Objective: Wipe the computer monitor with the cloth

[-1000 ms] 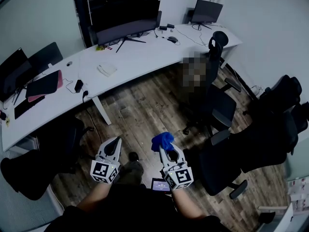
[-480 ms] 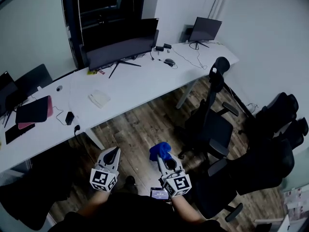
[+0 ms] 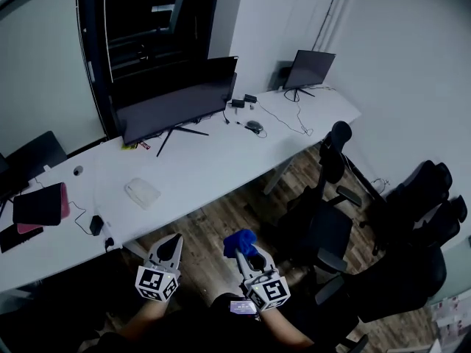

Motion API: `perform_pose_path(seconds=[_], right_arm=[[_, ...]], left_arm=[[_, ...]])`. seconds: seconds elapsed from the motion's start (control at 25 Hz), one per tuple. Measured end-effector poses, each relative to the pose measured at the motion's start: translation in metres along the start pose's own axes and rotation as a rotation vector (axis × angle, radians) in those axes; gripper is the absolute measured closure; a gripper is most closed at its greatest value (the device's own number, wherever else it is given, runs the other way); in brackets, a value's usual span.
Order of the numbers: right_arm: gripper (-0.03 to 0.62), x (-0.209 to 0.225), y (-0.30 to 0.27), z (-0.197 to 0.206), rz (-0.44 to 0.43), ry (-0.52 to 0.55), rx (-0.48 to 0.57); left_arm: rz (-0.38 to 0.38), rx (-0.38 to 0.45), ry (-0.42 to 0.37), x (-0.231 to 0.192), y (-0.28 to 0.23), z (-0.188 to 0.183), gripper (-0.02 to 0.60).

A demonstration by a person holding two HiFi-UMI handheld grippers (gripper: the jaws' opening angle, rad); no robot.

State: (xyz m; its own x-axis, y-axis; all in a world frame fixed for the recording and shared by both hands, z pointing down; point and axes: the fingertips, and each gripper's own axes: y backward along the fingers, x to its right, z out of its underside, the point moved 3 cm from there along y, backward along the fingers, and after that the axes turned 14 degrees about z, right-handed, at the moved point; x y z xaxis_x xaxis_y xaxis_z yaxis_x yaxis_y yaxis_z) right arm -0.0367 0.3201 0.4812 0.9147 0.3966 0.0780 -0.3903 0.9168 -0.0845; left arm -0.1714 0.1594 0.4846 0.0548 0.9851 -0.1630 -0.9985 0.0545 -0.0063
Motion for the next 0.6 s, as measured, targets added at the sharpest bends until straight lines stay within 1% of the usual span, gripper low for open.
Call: perform_pose_path(seconds=[0.16, 0.32, 0.44, 0.6], right_arm=[[0.511, 0.014, -0.041, -0.003, -0.029, -0.009, -0.007], [0.511, 0.036, -0.095, -0.001, -0.074, -0.019, 0.011], [0.511, 0.055, -0.143, 0.000, -0.140, -0.024, 0.012], [0.511, 0.078, -0.211, -0.009, -0.239, -0.032, -0.013]], left_arm=[[-0.015, 0.019, 0.015, -0.026, -0.029, -0.007, 0.588], [-0.055, 0.033, 0.010, -0.057, -0.063, -0.009, 0.588], [-0.098, 0.034, -0.005, -0.081, -0.096, -0.013, 0.588], [-0.185, 0.056, -0.002, -0.115, -0.135, -0.020, 0.588]])
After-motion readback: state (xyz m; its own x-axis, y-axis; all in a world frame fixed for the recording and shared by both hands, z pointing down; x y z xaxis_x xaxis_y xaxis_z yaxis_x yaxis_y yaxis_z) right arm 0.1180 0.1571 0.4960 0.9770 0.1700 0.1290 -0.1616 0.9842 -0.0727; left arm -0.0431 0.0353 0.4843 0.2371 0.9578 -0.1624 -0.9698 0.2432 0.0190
